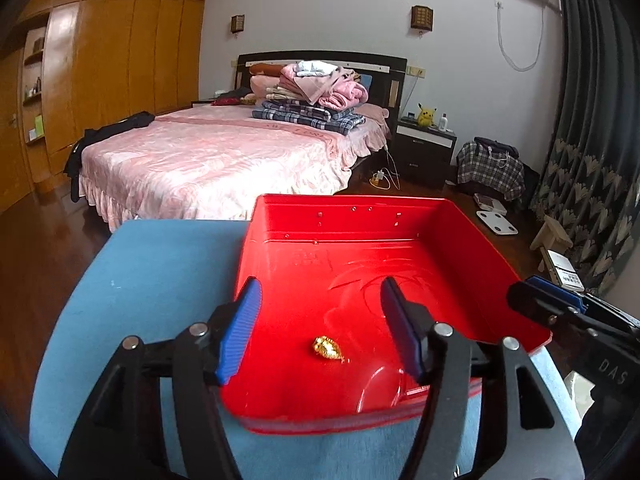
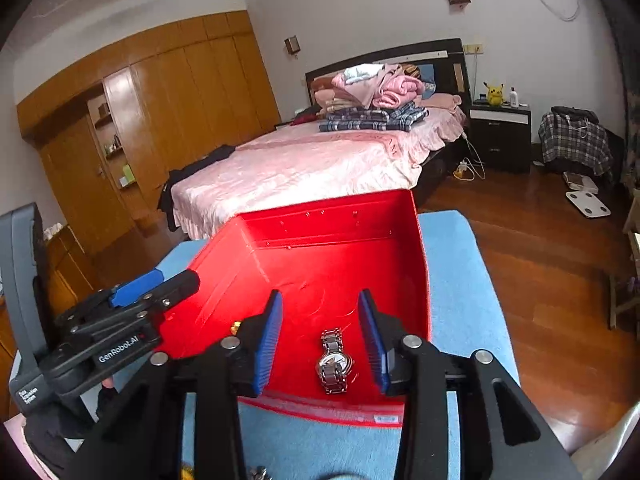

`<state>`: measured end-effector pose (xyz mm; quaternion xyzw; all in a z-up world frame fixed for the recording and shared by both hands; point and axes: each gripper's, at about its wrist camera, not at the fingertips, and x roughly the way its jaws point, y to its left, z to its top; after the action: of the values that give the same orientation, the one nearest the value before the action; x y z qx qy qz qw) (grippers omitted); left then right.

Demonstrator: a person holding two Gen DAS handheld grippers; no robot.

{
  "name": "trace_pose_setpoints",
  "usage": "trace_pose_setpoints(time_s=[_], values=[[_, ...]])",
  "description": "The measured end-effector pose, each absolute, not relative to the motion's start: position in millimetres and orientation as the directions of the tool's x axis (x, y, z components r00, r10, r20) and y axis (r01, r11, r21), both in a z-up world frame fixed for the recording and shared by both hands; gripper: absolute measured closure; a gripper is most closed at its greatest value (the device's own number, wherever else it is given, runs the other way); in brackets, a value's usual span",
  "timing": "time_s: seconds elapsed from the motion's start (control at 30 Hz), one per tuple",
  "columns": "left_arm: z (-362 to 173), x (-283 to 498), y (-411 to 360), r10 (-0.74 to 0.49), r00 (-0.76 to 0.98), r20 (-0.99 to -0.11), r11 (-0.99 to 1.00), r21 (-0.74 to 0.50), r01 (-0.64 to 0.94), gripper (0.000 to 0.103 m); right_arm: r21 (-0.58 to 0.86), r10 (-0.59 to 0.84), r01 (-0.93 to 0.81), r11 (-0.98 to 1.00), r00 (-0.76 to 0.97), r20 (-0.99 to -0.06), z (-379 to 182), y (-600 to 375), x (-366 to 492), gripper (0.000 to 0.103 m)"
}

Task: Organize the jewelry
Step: 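Withdraw both open grippers from the tin back toward the jewelry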

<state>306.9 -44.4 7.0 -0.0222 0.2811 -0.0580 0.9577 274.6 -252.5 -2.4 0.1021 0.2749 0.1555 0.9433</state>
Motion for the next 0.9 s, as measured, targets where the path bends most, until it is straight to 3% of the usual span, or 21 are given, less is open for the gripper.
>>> trace_pose_setpoints(time_s=[0.13, 0.5, 0.63, 0.9], values=[[18.7, 278.0, -40.6, -0.111, 0.854, -0.508, 0.994, -0.054, 0.098, 0.036, 0.245, 0.319, -0.226, 0.943, 0.826, -0.465, 5.7, -254.3, 247.5, 0.054], [9.7, 177.4, -31.4, -0.052, 0.864, -0.502, 0.999, -0.011, 0.053, 0.033, 0.204, 0.226, -0.148, 0.968, 0.867, -0.444, -5.7, -264.2, 152.1, 0.053], [-9.4, 144.2, -30.3, -0.034, 0.845, -0.534, 0.999, 0.006, 0.044, 0.034, 0.151, 0.189, -0.135, 0.979, 0.880, -0.436, -14.1, -260.3, 122.4, 0.053], [-49.4, 114.1, -28.1, -0.046, 0.770, -0.636, 0.998, -0.006, 0.055, 0.044, 0.133, 0.192, -0.145, 0.980, 0.857, -0.479, -39.8, -250.9, 98.3, 0.053]])
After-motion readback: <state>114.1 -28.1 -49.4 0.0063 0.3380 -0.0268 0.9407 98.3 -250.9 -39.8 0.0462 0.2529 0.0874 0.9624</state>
